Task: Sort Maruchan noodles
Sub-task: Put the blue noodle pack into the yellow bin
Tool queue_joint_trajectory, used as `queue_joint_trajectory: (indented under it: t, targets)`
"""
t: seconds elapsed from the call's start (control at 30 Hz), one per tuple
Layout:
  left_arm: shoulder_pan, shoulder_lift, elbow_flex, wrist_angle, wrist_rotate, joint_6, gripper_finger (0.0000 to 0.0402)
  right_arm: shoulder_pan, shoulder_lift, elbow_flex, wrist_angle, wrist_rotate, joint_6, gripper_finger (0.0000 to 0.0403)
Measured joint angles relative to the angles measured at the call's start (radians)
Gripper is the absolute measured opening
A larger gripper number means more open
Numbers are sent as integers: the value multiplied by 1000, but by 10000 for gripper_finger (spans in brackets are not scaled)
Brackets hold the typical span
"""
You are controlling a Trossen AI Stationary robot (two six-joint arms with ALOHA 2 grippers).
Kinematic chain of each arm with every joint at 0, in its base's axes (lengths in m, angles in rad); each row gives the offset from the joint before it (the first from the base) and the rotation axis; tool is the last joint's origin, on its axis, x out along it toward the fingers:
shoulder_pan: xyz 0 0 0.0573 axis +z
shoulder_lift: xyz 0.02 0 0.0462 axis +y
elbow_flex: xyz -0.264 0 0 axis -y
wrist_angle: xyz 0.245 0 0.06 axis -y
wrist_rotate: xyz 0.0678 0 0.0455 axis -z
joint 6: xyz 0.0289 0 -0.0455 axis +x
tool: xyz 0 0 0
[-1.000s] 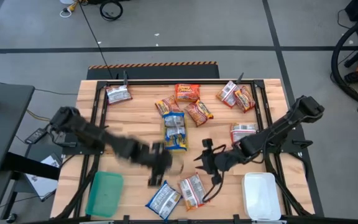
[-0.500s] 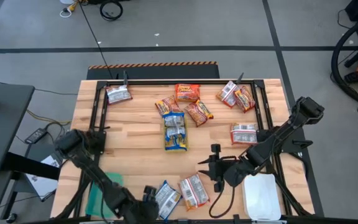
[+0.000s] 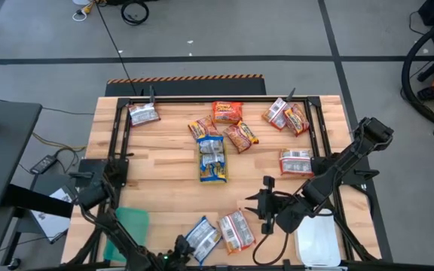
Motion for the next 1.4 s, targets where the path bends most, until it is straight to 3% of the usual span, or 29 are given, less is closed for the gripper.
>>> queue_joint_trajectory:
  t: [0.2, 0.47, 0.57, 0.63, 0.73, 1.0, 1.23, 1.4]
  targets:
    - [4, 0, 0, -61, -41, -5, 188, 2, 0, 0, 1, -2, 5, 142]
    - [77, 9, 4, -91, -13, -60, 92, -6, 0, 0, 6, -4, 0, 142]
    - [98, -8, 25, -118, 33, -88, 38, -2, -8, 0, 4, -55, 0, 142]
    - [124, -34, 52, -173, 126, -141, 12, -2, -18, 0, 9, -99, 7, 141]
    - [171, -89, 102, -281, 215, -199, 10, -2, -20, 0, 17, -140, 17, 138]
    - [396, -292, 259, -548, 288, -271, 7, -2, -20, -1, 17, -174, -57, 126]
    - [695, -460, 337, -560, 357, -256, 6, -65, -20, -70, 37, 30, -47, 125]
    - [911, -500, 349, -577, 361, -123, 6, -180, -19, -119, 71, 206, -73, 125]
